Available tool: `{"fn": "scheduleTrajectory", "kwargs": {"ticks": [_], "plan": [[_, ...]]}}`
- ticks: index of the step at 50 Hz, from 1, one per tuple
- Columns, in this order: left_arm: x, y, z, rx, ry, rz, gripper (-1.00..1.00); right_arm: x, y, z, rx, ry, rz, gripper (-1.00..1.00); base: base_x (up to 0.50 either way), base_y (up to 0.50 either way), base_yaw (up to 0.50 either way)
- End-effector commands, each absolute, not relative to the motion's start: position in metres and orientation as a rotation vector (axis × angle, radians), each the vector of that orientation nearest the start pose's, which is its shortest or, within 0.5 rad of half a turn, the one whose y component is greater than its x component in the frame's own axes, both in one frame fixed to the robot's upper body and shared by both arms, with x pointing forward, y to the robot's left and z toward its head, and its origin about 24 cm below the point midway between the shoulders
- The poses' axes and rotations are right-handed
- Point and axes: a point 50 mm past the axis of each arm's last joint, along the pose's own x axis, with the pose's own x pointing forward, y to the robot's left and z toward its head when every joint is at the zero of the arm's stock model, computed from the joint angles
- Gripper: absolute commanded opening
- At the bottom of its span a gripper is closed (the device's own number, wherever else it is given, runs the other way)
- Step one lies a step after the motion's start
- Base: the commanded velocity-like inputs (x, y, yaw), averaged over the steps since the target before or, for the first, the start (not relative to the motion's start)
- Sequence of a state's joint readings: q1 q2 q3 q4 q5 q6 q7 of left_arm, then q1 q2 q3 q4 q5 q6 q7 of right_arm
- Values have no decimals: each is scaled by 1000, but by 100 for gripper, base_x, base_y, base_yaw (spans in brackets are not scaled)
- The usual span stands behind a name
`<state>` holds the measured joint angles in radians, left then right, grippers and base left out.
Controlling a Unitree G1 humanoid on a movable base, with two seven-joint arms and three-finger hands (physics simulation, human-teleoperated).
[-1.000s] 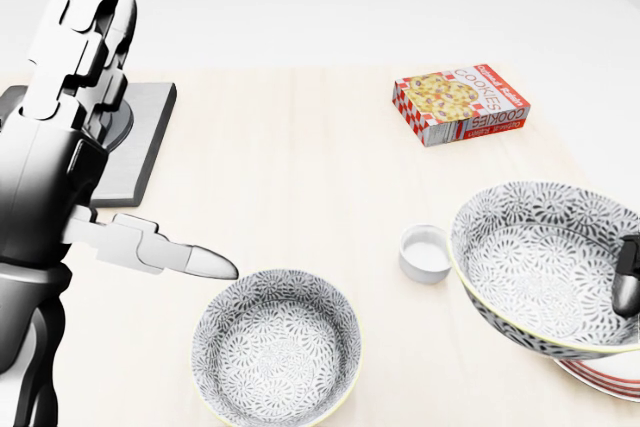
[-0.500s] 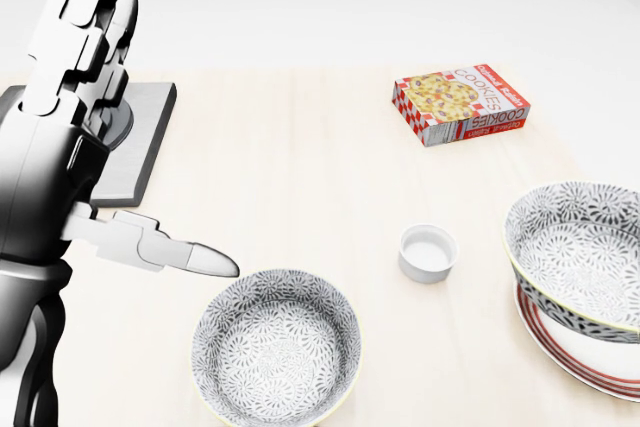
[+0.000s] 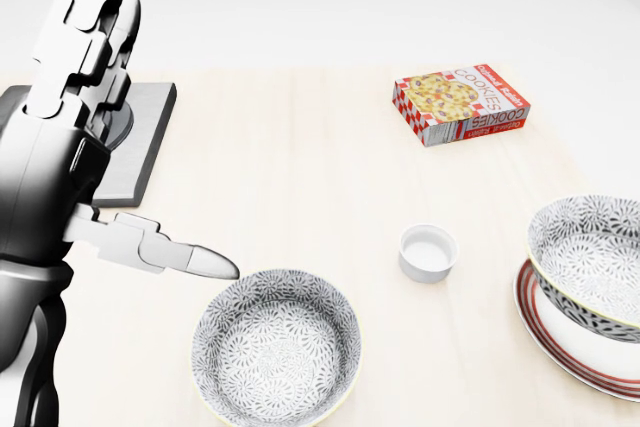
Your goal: Pick the akita bowl from table center and place it on the plate.
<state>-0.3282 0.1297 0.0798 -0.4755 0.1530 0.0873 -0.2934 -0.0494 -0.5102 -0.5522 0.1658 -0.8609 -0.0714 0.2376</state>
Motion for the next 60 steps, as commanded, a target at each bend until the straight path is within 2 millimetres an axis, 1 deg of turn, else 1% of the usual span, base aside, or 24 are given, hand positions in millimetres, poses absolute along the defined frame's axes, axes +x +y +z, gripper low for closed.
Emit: {"fn": "scheduleTrajectory", "kwargs": {"ticks": [1,5,13,18,22,36,45,46,49,50,51,52,55,58,60], "plan": [[259,144,218,359,-665,-226,100,227,-374,94,-1068,255,-391,-100,0,0,0],[260,144,218,358,-664,-226,100,231,-376,87,-1069,275,-403,-100,0,0,0],[261,144,215,353,-650,-226,100,228,-390,70,-1065,350,-448,-100,0,0,0],[261,144,214,354,-648,-225,100,232,-391,64,-1070,364,-461,-100,0,0,0],[261,144,214,355,-647,-225,100,237,-391,61,-1086,368,-471,-100,0,0,0],[262,144,210,354,-631,-226,100,242,-396,53,-1095,408,-511,-100,0,0,0],[262,145,209,353,-624,-222,100,241,-397,45,-1101,434,-514,-100,0,0,0],[262,145,210,354,-625,-223,100,241,-397,44,-1097,437,-509,-98,0,0,0],[262,145,210,355,-627,-225,100,239,-396,42,-1098,446,-504,-84,0,0,0],[263,145,210,355,-629,-225,100,239,-396,42,-1099,447,-503,-44,0,0,0],[263,145,211,354,-630,-224,100,238,-396,41,-1100,449,-499,-29,0,0,0],[263,146,211,350,-628,-221,100,236,-397,39,-1098,456,-500,100,0,0,0],[265,146,209,342,-618,-218,100,233,-396,32,-1105,483,-492,100,0,0,0],[266,145,206,342,-608,-222,100,232,-397,33,-1106,484,-496,100,0,0,0],[266,145,209,343,-618,-223,100,233,-397,35,-1105,471,-491,100,0,0,0]]}}
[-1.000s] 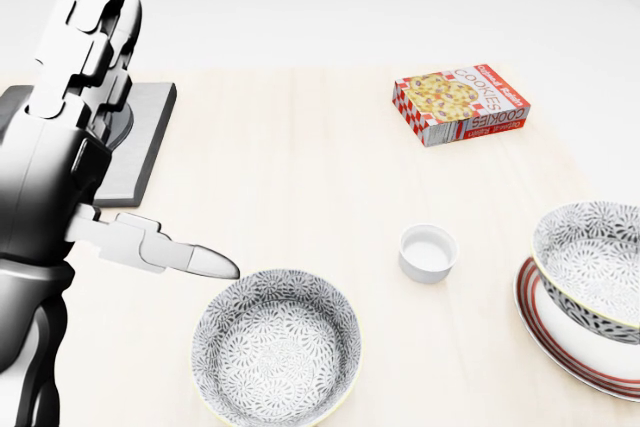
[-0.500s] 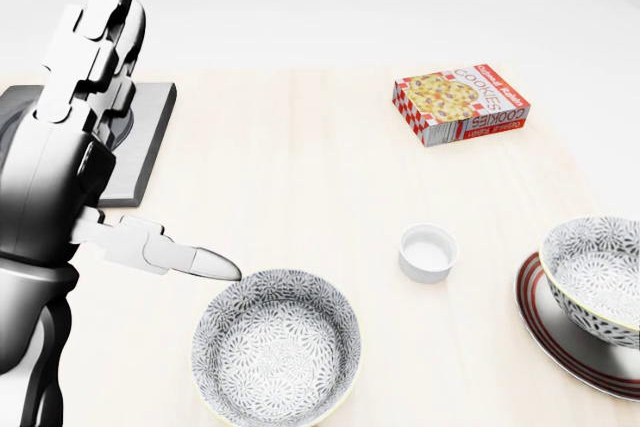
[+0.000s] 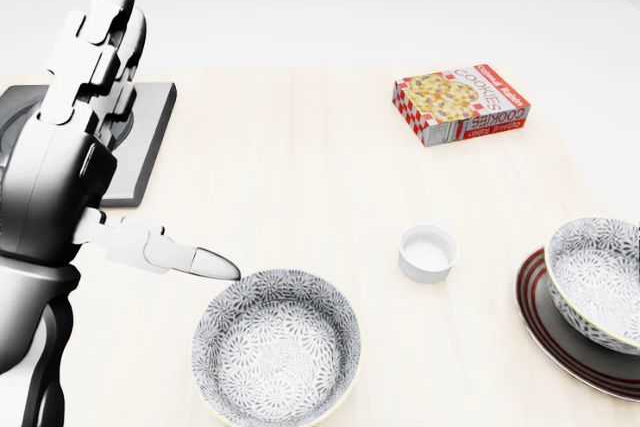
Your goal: Pick the akita bowl from table center and place it on the plate.
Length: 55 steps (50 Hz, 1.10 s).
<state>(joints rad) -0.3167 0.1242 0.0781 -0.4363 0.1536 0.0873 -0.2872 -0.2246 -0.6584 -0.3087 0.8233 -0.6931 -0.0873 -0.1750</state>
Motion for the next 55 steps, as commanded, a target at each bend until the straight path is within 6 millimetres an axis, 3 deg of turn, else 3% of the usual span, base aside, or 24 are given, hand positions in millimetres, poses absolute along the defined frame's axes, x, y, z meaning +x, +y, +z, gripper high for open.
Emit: {"fn": "scheduleTrajectory", "kwargs": {"ticks": [1,11,21,30,34,39,41,45,55], "plan": [[266,145,209,343,-619,-222,100,233,-396,36,-1106,466,-489,100,0,0,0],[267,147,207,342,-606,-220,100,232,-386,49,-1085,383,-455,100,0,0,0],[265,147,209,343,-618,-217,100,203,-373,82,-1019,271,-410,100,0,0,0],[260,146,210,338,-632,-219,100,172,-336,122,-845,91,-300,100,0,0,0],[254,146,209,316,-642,-217,100,161,-319,150,-728,-17,-272,100,0,0,0],[244,144,207,292,-650,-222,100,167,-276,189,-780,-265,-173,100,0,0,0],[238,142,204,261,-651,-225,100,176,-249,209,-807,-413,-114,100,0,0,0],[232,139,201,231,-649,-232,100,182,-218,224,-792,-562,-45,100,0,0,0],[214,141,210,191,-709,-224,100,176,-195,232,-752,-675,12,100,0,0,0]]}}
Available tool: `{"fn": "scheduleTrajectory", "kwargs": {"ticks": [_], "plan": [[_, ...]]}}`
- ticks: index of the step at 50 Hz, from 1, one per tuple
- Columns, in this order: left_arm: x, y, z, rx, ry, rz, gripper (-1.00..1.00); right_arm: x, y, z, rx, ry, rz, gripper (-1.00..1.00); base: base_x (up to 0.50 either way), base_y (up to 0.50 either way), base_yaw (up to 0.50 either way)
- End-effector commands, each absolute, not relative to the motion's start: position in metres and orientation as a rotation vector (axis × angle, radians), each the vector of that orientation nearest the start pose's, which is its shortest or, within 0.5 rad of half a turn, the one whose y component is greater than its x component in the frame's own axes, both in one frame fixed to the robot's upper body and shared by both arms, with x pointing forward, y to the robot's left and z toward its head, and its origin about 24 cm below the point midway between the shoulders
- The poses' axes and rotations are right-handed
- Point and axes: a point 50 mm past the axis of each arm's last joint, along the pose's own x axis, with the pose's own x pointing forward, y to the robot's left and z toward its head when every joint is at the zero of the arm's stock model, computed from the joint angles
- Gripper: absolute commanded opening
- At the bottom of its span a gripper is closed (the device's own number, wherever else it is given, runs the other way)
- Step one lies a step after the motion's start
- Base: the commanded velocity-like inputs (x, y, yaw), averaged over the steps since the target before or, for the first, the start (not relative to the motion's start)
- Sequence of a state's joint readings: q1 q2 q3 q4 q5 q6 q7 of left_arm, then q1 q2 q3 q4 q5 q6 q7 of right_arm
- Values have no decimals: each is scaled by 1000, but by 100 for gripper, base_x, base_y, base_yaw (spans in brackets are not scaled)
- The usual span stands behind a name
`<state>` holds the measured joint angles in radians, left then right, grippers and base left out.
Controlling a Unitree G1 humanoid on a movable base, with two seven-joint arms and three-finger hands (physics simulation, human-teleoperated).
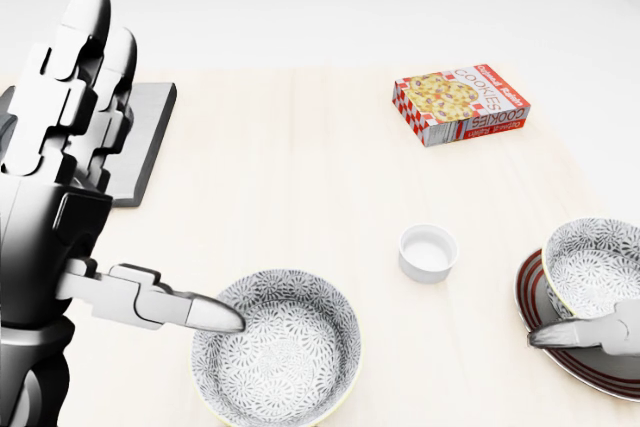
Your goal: Pick the akita bowl from table center and place it on the plate.
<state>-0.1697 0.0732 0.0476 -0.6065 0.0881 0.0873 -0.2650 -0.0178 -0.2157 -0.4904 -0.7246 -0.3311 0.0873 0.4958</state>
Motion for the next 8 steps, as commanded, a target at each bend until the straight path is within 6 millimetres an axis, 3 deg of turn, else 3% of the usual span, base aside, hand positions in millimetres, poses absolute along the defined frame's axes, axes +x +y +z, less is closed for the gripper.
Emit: {"fn": "scheduleTrajectory", "kwargs": {"ticks": [1,8], "plan": [[212,141,210,184,-714,-222,100,174,-194,233,-742,-682,15,100,0,0,0],[210,145,212,169,-726,-212,100,167,-194,234,-734,-697,23,100,0,0,0]]}}
